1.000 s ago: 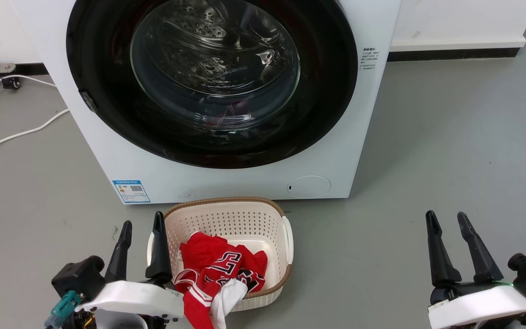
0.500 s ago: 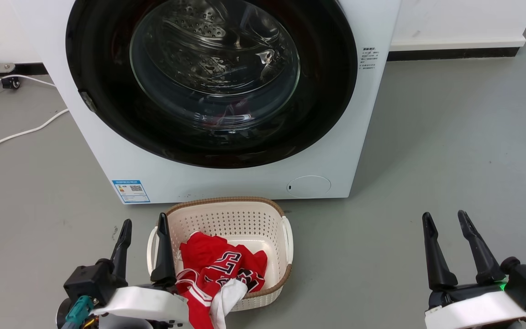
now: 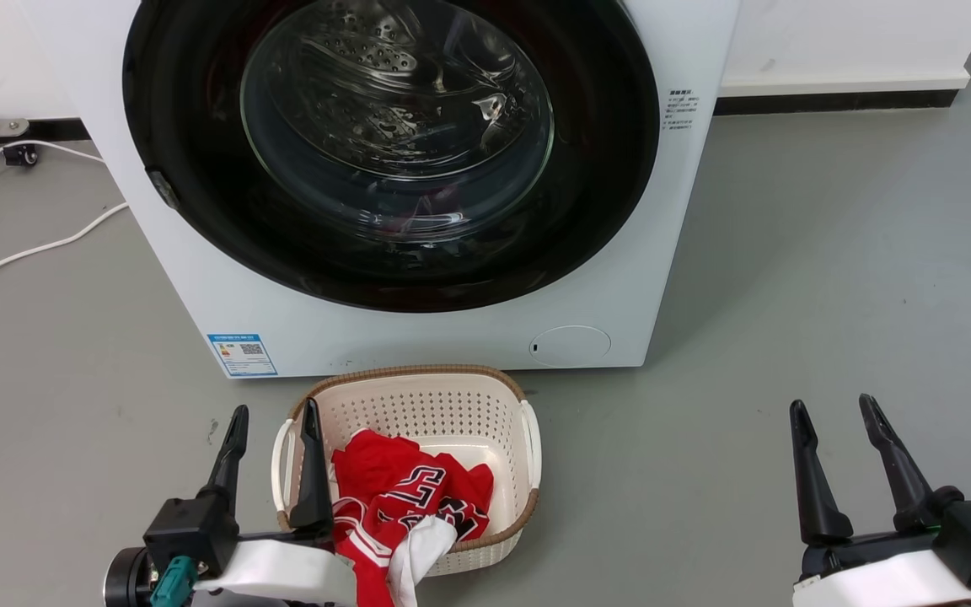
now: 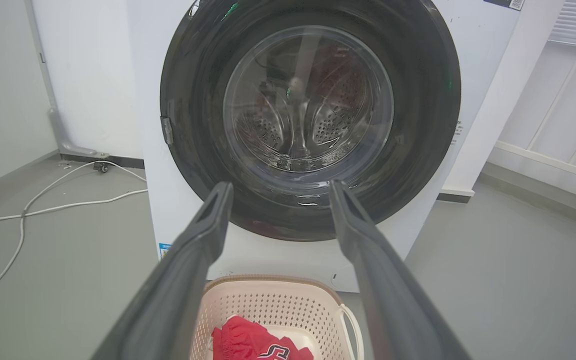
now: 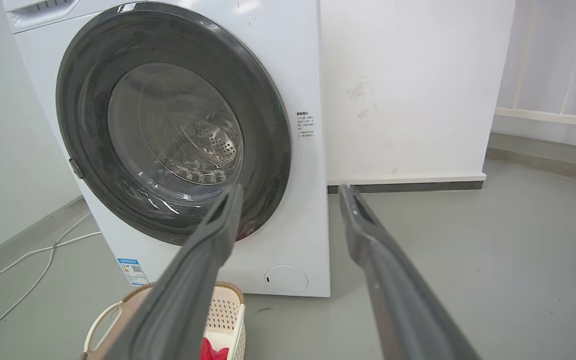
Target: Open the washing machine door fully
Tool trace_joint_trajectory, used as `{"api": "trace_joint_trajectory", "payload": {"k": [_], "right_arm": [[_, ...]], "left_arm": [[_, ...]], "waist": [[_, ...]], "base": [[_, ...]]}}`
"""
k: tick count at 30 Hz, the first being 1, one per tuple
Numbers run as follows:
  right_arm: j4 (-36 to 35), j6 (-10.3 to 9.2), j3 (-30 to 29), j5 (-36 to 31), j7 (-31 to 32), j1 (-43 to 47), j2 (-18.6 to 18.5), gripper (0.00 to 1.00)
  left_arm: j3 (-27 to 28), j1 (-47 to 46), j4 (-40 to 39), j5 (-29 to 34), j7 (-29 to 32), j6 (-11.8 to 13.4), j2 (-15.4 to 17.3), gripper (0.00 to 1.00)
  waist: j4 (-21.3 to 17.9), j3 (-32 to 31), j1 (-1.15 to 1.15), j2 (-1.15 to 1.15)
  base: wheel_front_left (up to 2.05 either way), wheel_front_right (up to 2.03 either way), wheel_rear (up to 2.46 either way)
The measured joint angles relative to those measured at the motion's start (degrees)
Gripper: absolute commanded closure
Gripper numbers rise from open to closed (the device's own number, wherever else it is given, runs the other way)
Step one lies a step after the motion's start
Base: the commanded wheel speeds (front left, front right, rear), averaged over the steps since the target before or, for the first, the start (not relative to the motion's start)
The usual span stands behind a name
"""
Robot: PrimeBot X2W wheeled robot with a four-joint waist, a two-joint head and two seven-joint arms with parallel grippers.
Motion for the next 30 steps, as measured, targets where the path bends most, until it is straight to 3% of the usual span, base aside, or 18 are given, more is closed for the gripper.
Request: {"api": "trace_joint_trajectory", "payload": {"k": [21,30], "right_arm": [[1.07,0.00,0.63,-3.59,-2.44,1.57,-0.01,0.00],[2.57,0.00,0.65,-1.63,-2.49,1.65,-0.02,0.00]], "left_arm": [[-0.53,1.05,1.92,7.03,-2.32,0.78,0.03,0.00],[-0.49,1.11,2.69,6.95,-2.46,0.75,0.04,0.00]], "waist": [[-0.01,-0.37,0.00,0.00],[0.19,-0.61,0.00,0.00]], "base": [[0.00,0.00,0.00],[0.00,0.00,0.00]]}}
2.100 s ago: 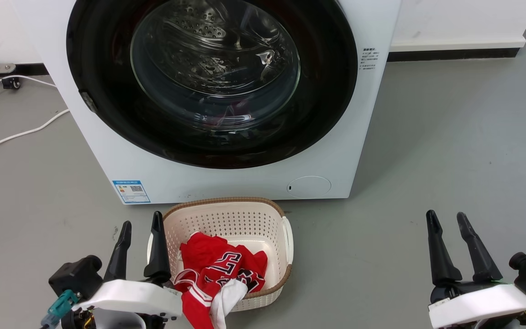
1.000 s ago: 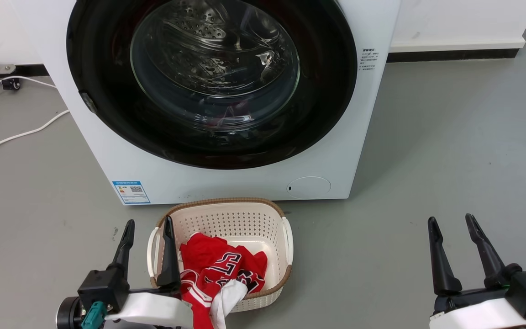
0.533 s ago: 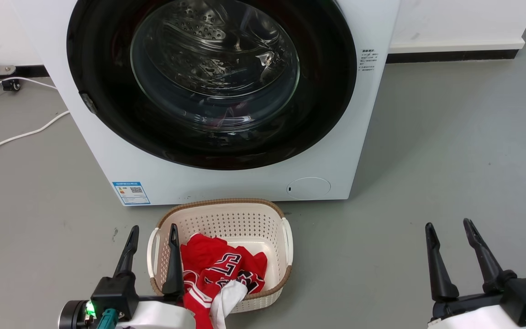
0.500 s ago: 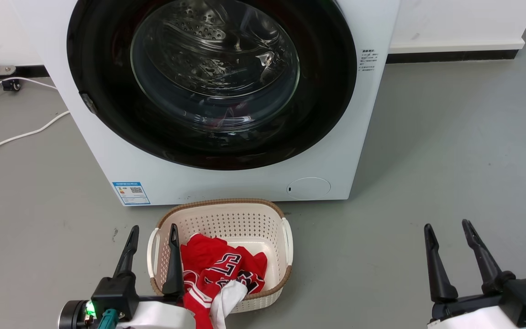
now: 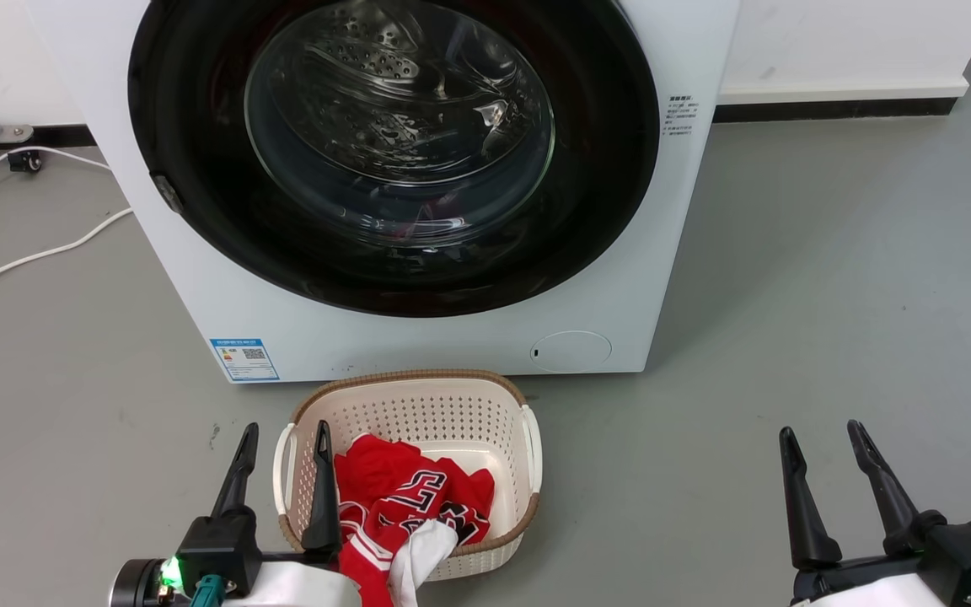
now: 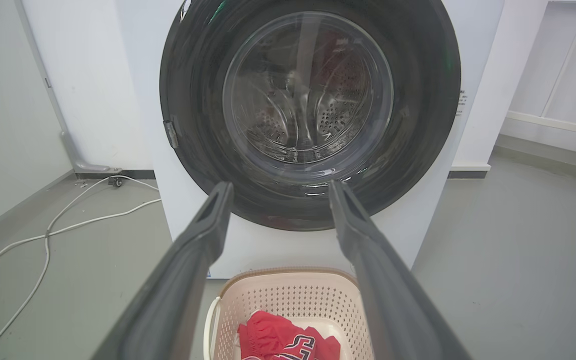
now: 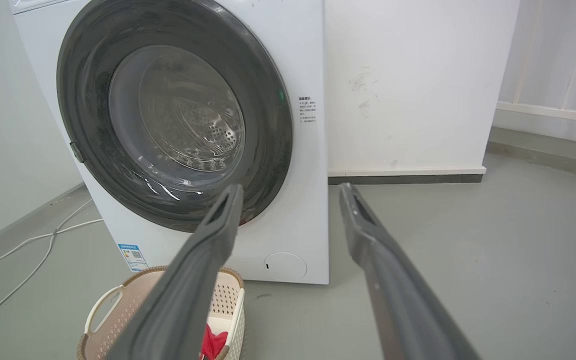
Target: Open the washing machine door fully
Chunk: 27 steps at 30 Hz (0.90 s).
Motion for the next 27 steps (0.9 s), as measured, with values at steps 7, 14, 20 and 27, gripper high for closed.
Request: {"api": "trace_joint_trajectory", "payload": {"k": [7,14,20,27], "right_arm": [[0.37,0.00,0.34,0.30,0.00,0.00,0.00,0.00],[0.43,0.00,0.54,2.36,0.00,0.00,0.00,0.27],[0.89,0.00,1.31,19.38,0.00,-0.09,-0.05,1.00],[1.49,0.00,5.31,56.12,-0.01,-0.91,-0.12,1.00]], "left_arm": [[0.15,0.04,0.47,0.00,0.00,-0.05,0.00,0.00],[0.13,0.23,0.55,-0.13,-0.01,-0.01,0.01,0.00],[0.14,0.26,0.47,-0.15,-0.01,0.01,0.01,0.00],[0.24,0.32,0.43,-0.65,0.00,0.02,0.01,0.00]], "waist": [[-0.10,-0.32,0.00,0.00],[-0.27,-0.61,0.00,0.00],[-0.36,-0.61,0.00,0.00],[-0.49,-0.44,0.00,0.00]], "base": [[0.00,0.00,0.00],[0.00,0.00,0.00],[0.00,0.00,0.00],[0.00,0.00,0.00]]}}
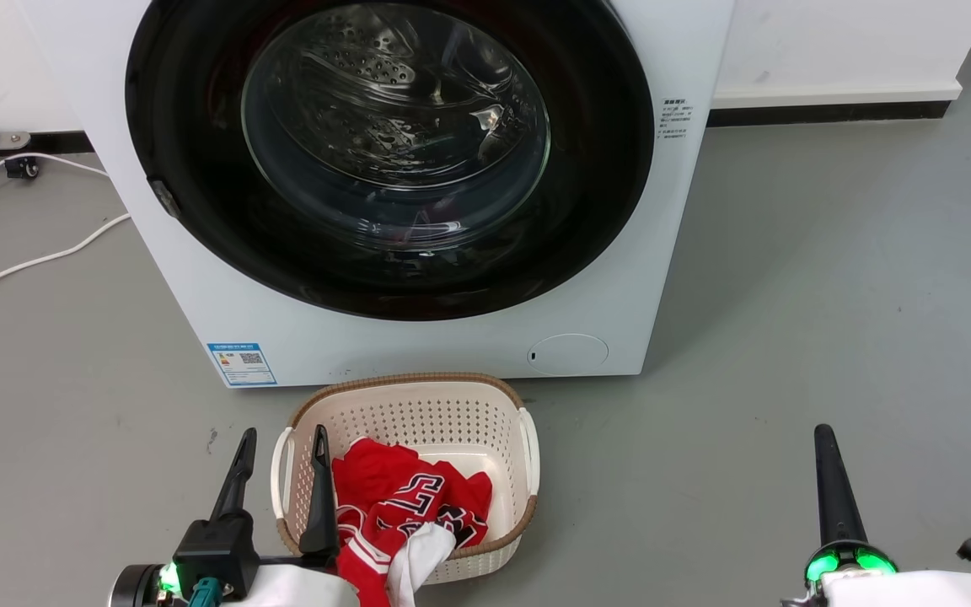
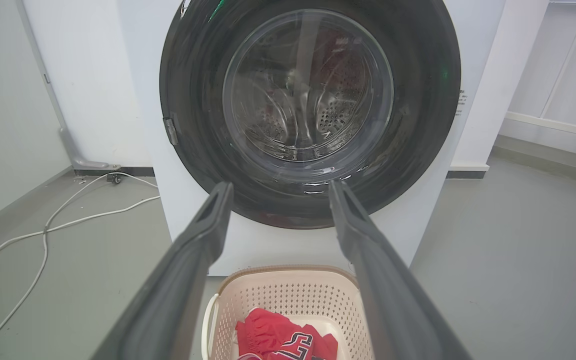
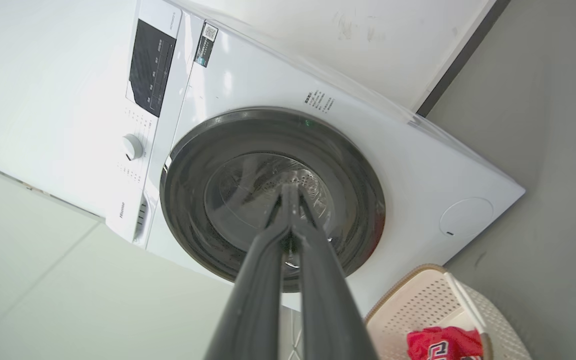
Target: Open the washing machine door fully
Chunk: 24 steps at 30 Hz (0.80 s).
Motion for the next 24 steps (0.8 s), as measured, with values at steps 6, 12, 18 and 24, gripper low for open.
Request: {"api": "trace_joint_trajectory", "payload": {"k": [6,12,18,24], "right_arm": [[-2.44,0.00,2.13,25.31,-0.01,-0.38,0.05,1.00],[-5.76,0.00,0.86,40.61,4.81,0.25,0.11,1.00],[-6.67,0.00,-1.68,38.98,14.60,1.88,-0.43,1.00],[-7.37,0.00,-3.36,37.05,19.16,2.57,-0.37,1.00]], "left_arm": [[0.05,0.02,-0.04,-0.01,-0.01,0.00,0.00,0.00],[-0.02,0.01,-0.13,-0.08,-0.01,0.02,0.00,0.00],[-0.02,0.01,-0.19,0.00,-0.01,0.24,0.00,0.00],[0.03,0.01,-0.40,0.09,-0.01,0.25,0.00,0.00]], "waist": [[-0.01,0.18,0.00,0.00],[0.04,0.46,0.00,0.00],[0.09,0.60,0.00,0.00],[0.01,0.70,0.00,0.00]], "base": [[0.00,0.00,0.00],[0.00,0.00,0.00],[0.00,0.00,0.00],[0.00,0.00,0.00]]}}
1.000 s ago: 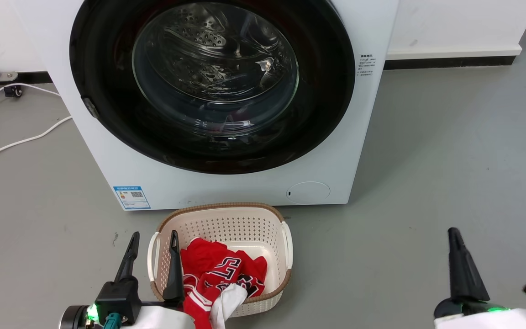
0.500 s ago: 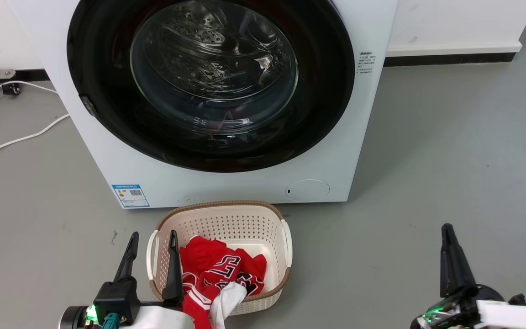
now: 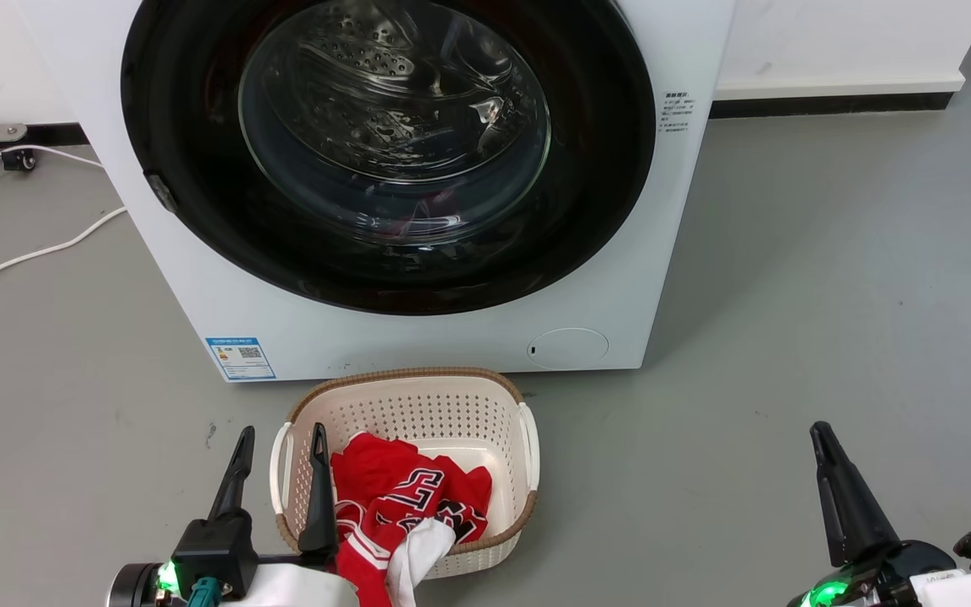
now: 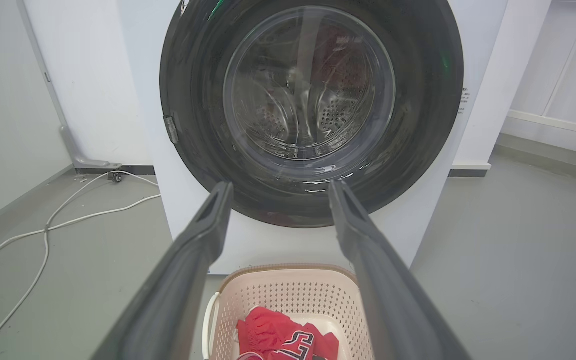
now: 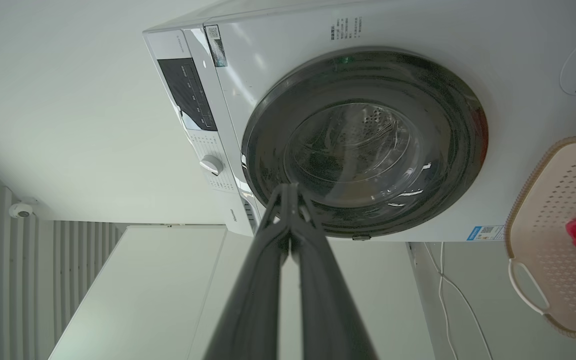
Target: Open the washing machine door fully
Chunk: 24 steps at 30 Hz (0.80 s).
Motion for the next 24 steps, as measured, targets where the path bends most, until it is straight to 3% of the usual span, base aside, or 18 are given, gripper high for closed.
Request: {"api": "trace_joint_trajectory", "payload": {"k": [14,24], "right_arm": [[0.11,-0.01,-1.11,-0.67,-0.88,-0.13,0.32,1.00],[6.33,-0.01,-8.55,-3.59,0.10,-13.54,-1.58,1.00]], "left_arm": [[0.07,-0.13,-0.37,0.41,0.00,0.07,0.00,0.00],[0.25,-4.47,-1.48,1.52,0.00,-1.37,0.00,0.00]], "waist": [[0.18,0.98,0.00,0.00],[0.55,6.45,0.00,0.00]], "base": [[0.00,0.00,0.00],[0.00,0.00,0.00]]}}
